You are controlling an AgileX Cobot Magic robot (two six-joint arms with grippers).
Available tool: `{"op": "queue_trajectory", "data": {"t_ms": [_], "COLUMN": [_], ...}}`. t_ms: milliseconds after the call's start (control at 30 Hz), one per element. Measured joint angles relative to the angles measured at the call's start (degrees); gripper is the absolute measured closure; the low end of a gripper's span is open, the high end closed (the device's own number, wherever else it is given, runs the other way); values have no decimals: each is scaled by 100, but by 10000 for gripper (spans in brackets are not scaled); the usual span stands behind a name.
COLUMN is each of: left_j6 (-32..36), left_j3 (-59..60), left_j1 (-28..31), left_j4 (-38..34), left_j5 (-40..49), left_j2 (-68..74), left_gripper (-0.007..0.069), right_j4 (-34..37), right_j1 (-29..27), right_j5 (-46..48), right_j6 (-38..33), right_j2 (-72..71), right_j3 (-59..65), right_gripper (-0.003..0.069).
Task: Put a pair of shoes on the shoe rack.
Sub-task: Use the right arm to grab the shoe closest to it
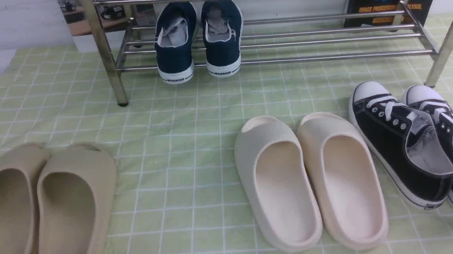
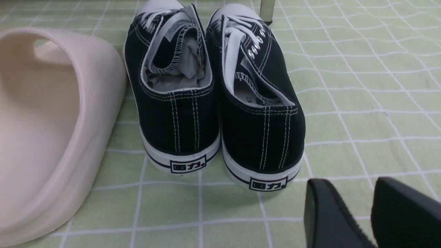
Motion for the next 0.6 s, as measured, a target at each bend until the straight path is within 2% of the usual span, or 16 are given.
{"op": "queue_trajectory", "data": {"t_ms": [467, 600], "left_j6": [0, 0], "left_j3": [0, 0], "left_j1": [0, 0], "left_j4": [0, 0], "left_j5": [0, 0], "left_j2": [0, 0], "left_gripper": [563, 561], "right_j4": [0, 277], "right_j1": [0, 0], "right_j5": [0, 0], "right_j6": [0, 86], "right_j2": [0, 0], "right_j3": [0, 0], "right_gripper": [419, 419]}}
